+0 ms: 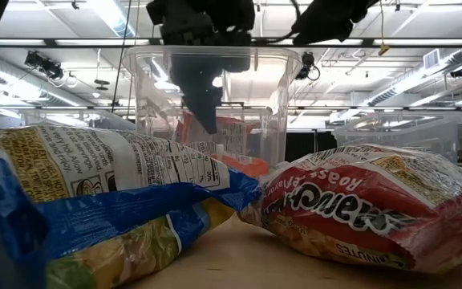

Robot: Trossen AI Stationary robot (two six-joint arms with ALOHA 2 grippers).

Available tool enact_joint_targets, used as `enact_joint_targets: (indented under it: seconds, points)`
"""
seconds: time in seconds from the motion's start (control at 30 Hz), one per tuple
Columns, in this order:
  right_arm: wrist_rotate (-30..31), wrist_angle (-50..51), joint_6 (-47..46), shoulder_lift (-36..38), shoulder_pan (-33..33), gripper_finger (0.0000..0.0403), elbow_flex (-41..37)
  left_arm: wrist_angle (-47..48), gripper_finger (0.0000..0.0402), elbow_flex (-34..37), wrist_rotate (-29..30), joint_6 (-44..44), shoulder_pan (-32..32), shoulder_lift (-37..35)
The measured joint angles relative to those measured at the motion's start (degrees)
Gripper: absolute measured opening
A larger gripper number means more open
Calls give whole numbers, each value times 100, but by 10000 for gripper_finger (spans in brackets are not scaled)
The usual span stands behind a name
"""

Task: Sort Maruchan noodles
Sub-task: Put the orange noodle pack into the middle transparent bin

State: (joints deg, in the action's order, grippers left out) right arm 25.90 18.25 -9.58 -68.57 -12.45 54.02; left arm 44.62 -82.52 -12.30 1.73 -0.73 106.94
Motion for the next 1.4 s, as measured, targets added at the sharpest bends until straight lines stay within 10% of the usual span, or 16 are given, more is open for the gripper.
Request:
enact_joint_targets:
  seconds: [1.07, 1.4]
  points:
    - [-63, 707, -1484, -3, -330, 240, 0, 809, 224, -1096, -432, -3818, 160, 823]
    - [-181, 752, -1659, -5, -330, 240, -2, 691, 191, -1082, -449, -4029, 118, 1286]
